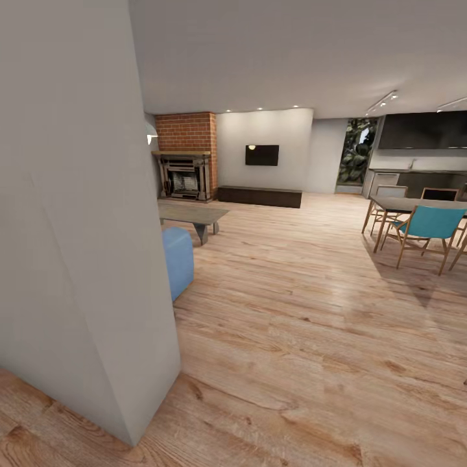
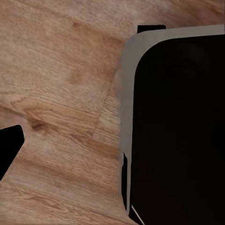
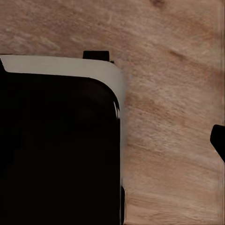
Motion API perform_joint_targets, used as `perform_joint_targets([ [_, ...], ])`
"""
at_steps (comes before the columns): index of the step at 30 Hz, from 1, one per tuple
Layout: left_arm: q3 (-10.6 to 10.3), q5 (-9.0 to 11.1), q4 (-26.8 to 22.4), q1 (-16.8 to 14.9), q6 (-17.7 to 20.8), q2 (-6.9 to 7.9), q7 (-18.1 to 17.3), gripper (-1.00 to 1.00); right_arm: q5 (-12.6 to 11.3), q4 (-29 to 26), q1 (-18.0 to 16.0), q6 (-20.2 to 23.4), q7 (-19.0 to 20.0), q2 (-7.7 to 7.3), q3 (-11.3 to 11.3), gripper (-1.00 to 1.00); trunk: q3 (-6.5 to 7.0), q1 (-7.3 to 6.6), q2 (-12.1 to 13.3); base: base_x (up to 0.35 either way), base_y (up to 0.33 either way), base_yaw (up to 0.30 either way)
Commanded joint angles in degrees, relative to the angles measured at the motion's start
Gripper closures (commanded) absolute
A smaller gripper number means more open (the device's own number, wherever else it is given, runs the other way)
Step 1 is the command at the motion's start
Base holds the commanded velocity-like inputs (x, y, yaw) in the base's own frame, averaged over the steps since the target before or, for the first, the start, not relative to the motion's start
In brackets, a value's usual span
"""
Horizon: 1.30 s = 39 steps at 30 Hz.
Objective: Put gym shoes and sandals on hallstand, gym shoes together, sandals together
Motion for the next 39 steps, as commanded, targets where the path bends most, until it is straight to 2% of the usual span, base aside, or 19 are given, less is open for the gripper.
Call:
perform_joint_targets([
  [1, 0.0, -0.1, -0.4, 0.0, -0.5, 0.1, 0.1, -1.0, 0.0, -0.4, 0.0, 0.0, 0.0, -0.33, 0.0, -1.0, -0.05, 0.0, 0.0, 0.0, 0.0, 0.0],
  [10, -0.2, 0.0, -3.3, -0.1, -3.3, 0.17, -0.3, -1.0, -0.1, -3.3, 0.0, -1.3, 0.0, -3.12, -0.1, -1.0, -0.05, 0.0, 0.0, 0.0, 0.0, 0.0],
  [17, -0.2, 0.4, -5.5, -1.4, -5.6, -1.01, -0.5, -1.0, -0.1, -5.5, 0.0, -3.5, 0.0, -3.54, -0.3, -1.0, -0.05, 0.0, 0.0, 0.0, 0.0, 0.0],
  [26, 0.0, 0.7, -8.5, -2.5, -8.5, -1.65, -1.0, -1.0, -0.3, -8.4, 0.0, -6.4, 0.1, -3.46, -0.3, -1.0, -0.05, 0.0, 0.0, 0.0, 0.0, 0.0],
  [27, 0.0, 0.7, -25.4, -2.6, -16.5, -1.63, -1.0, -1.0, -0.2, -32.1, 0.0, -7.6, 0.1, -3.44, -0.3, -1.0, -0.05, 0.0, 0.0, 0.0, 0.0, 0.0],
  [33, 0.2, 0.8, -25.4, -2.7, -16.3, -1.25, -1.1, -1.0, -0.2, -31.7, 0.0, -8.0, 0.0, -3.4, -0.3, -1.0, -0.05, 0.0, 0.0, 0.0, 0.0, -0.044],
  [39, 0.1, 0.9, -25.3, -2.5, -16.3, -1.19, -1.1, -1.0, -0.3, -31.4, 0.0, -8.0, 0.0, -3.45, -0.3, -1.0, -0.05, 0.0, 0.0, 0.0, 0.0, -0.209],
])
